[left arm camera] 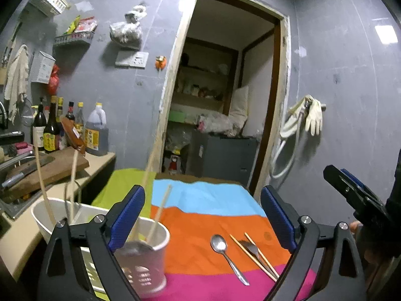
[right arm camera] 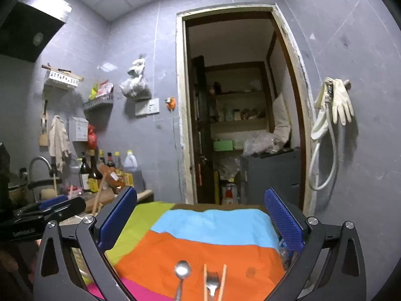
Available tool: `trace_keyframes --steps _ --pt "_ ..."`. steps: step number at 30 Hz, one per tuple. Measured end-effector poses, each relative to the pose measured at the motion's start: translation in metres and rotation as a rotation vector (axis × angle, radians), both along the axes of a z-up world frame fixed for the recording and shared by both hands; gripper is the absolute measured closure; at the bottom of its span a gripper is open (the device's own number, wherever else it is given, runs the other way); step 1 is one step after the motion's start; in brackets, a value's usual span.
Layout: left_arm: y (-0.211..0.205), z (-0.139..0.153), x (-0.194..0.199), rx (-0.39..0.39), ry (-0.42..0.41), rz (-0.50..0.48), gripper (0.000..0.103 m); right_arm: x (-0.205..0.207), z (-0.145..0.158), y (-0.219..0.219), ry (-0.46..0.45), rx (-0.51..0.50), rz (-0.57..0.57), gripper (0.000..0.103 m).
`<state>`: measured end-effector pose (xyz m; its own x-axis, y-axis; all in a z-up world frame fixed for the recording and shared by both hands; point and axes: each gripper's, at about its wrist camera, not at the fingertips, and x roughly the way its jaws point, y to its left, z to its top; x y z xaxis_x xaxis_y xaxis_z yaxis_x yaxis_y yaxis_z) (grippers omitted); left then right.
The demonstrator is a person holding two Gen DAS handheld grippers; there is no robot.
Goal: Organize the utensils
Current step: 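Move both tools back over the cloth toward the spoon and chopsticks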
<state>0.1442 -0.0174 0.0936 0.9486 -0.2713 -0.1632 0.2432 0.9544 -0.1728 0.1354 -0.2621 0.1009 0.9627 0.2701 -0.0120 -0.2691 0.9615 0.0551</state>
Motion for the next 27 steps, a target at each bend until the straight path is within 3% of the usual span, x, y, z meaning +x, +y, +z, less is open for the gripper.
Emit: trace_keyframes --steps 8,23,27 --pt "-0.031 -0.019 0.004 0.068 0.074 -0.061 0.012 0.010 -0.022 -0.020 0.097 -0.054 -0.032 0.000" --pt "-0.070 -0.068 0.023 0.151 0.267 -0.139 0.012 0.037 -0.061 -0.050 0.314 -0.039 -0.024 0.000" --pt "-0.073 -0.075 0.032 0.170 0.312 -0.149 0.012 0.043 -0.068 -0.053 0.348 -0.036 -0.007 0.004"
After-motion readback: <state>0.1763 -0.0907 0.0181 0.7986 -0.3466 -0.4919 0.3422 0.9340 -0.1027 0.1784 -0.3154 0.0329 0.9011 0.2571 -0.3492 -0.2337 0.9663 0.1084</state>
